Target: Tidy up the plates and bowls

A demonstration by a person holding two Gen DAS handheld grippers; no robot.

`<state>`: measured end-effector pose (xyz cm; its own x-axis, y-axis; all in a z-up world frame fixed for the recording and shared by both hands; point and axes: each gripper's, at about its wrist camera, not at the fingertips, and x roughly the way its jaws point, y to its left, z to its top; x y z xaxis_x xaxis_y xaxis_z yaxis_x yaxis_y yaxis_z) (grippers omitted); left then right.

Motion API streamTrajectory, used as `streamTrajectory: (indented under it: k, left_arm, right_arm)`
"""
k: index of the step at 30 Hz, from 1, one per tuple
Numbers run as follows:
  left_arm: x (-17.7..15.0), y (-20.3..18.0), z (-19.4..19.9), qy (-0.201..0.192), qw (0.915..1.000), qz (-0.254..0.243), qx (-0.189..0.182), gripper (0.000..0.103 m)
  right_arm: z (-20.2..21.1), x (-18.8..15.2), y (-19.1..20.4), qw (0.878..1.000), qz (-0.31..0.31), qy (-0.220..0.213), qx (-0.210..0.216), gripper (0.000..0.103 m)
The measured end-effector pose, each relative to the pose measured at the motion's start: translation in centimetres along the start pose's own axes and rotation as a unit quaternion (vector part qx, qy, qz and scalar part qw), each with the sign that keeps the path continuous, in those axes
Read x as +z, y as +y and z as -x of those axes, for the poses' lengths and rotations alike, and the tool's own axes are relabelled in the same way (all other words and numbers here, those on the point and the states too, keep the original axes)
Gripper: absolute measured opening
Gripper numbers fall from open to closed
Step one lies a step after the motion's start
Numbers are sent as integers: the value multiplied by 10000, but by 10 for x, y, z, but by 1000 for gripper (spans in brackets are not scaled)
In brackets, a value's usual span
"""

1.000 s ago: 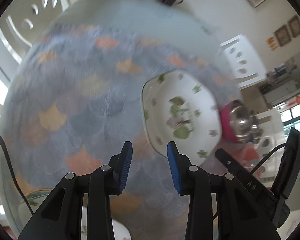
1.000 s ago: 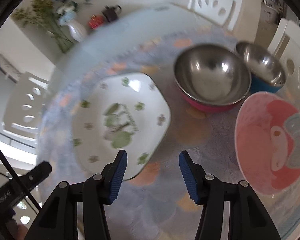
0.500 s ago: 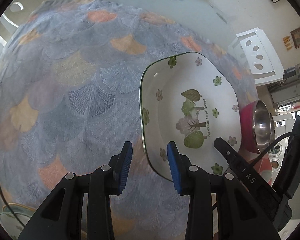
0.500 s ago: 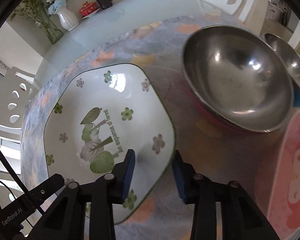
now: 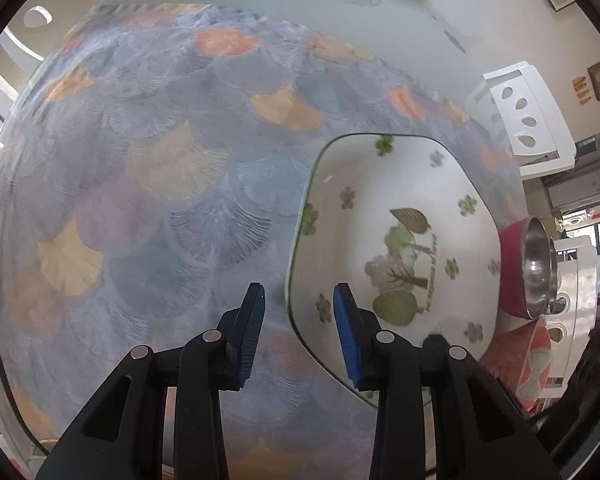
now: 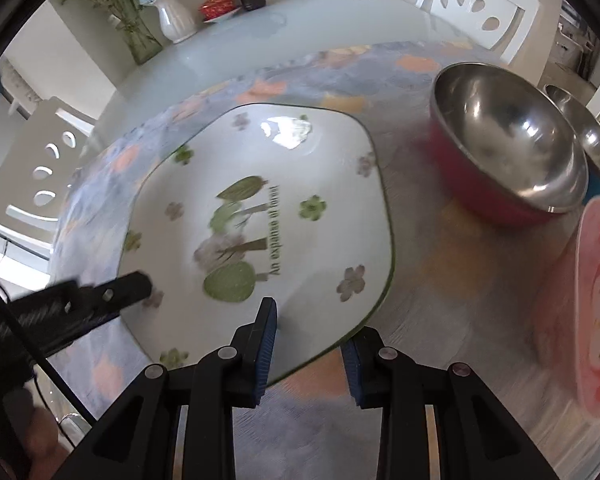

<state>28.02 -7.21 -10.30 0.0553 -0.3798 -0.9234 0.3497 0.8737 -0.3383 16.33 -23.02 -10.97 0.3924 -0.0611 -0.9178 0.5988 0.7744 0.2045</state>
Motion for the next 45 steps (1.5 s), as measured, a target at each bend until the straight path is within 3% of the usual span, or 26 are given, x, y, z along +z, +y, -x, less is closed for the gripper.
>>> streamTrajectory:
  k: [5,12,30,33,41,45]
  left_arm:
    - [3,-2,-8,98,9999,-10,-74,32]
    - [6,-17,-19,137,9996,-246,-58,26]
    - [9,-23,-22,115,9988,-477,-49,26]
    - [6,-26,-20,-12,9980,-632,68,25]
    - [4,-29,17,-672,9922,-1044,-50,25]
    - [-3,-28,30,-813,9894,-1202,20,25]
  right_arm:
    - [-12,11,-21,9988,-401,198,190,30]
    - [-21,29,-27,9994,-126,32,316,32]
    - [-27,50,-36,9986,205,-1,482,34]
    - [-25,48,-32,9982,415,-85,427,32]
    - [-6,39,-23,9938,895,-258,604,32]
    - [2,37,-24,9928,778,-225,881,32]
